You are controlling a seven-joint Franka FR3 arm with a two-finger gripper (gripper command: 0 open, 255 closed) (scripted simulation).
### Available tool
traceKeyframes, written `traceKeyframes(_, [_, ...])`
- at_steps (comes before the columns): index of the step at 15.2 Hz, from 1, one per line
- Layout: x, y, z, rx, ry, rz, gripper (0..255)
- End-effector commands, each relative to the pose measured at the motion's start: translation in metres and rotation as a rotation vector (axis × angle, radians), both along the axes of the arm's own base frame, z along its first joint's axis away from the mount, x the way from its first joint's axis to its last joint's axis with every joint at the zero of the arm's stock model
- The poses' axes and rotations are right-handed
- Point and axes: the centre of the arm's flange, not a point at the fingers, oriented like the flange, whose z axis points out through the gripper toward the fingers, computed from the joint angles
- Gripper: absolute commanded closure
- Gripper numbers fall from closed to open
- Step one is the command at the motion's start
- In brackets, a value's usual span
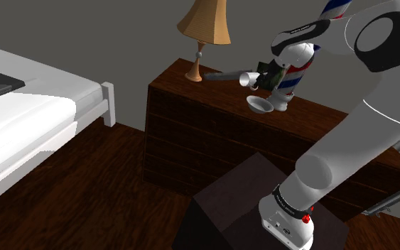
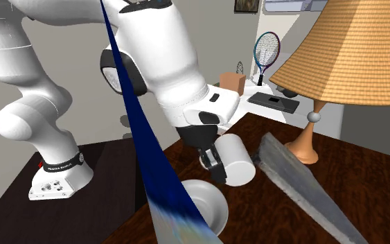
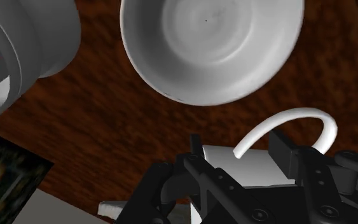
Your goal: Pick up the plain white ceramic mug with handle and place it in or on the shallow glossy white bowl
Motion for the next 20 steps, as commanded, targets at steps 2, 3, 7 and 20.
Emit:
traceKeyframes(2, [-0.038,-0.007,-0.003,-0.001,-0.002,0.001,255])
traceKeyframes(3, [-0.05,-0.01,-0.004,-0.001,-0.002,0.001,255])
traceKeyframes(7, [-0.102,-0.021,-0.008,-0.001,-0.002,0.001,255])
traceKeyframes(20, [-0.126,-0.026,-0.066,-0.001,-0.002,0.001,255])
